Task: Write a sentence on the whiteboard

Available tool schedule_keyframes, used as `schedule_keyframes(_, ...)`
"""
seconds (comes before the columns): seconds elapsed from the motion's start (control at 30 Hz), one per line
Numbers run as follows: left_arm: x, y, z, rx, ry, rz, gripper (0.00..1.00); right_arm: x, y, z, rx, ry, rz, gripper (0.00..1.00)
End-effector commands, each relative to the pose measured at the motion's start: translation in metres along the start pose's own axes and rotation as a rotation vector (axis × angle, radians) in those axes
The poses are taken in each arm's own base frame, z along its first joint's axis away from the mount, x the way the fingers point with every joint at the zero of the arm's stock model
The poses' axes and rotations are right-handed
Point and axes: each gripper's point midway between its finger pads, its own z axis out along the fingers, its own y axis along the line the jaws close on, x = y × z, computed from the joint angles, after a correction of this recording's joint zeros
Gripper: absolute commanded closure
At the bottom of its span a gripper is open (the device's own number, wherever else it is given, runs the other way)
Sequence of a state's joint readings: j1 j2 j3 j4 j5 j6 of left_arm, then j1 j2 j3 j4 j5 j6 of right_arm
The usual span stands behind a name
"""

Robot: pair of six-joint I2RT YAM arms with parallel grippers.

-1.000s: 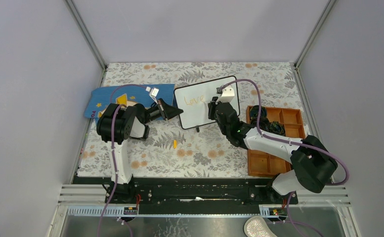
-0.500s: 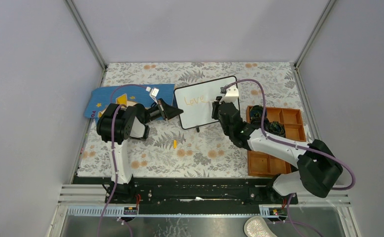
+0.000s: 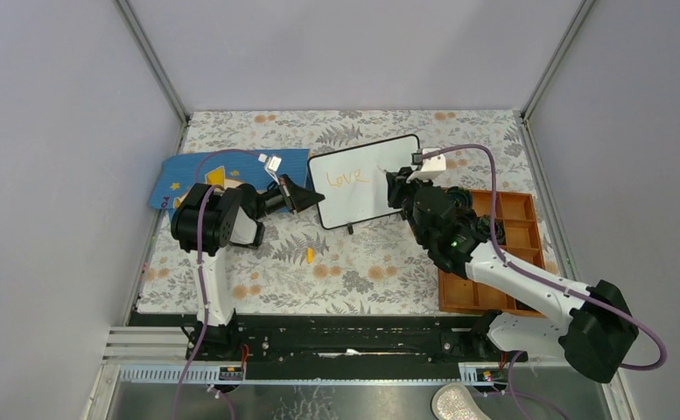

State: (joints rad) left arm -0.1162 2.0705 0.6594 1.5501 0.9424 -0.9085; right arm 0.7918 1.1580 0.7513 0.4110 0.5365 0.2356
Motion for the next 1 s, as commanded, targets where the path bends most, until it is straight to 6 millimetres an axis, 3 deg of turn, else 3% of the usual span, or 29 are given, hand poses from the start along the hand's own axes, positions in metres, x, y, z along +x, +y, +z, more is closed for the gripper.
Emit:
schedule_keyframes(0.0, 0.005, -0.005, -0.003, 0.019, 0.006, 0.010, 0.90, -0.010, 0.004, 0.000, -0.021, -0.010, -0.004, 1.00)
schedule_keyframes(0.37, 0.005, -0.005, -0.003, 0.019, 0.005, 0.011, 0.90, -0.013, 0.018, 0.029, -0.054, -0.021, 0.104, 1.00)
schedule_keyframes(0.63, 0.005, -0.005, -0.003, 0.021, 0.007, 0.011, 0.90, -0.018, 0.015, 0.048, -0.024, -0.047, 0.113, 1.00)
schedule_keyframes(0.97, 0.005, -0.004, -0.003, 0.019, 0.008, 0.010, 0.91, -0.009, 0.005, 0.061, 0.020, -0.025, 0.079, 1.00)
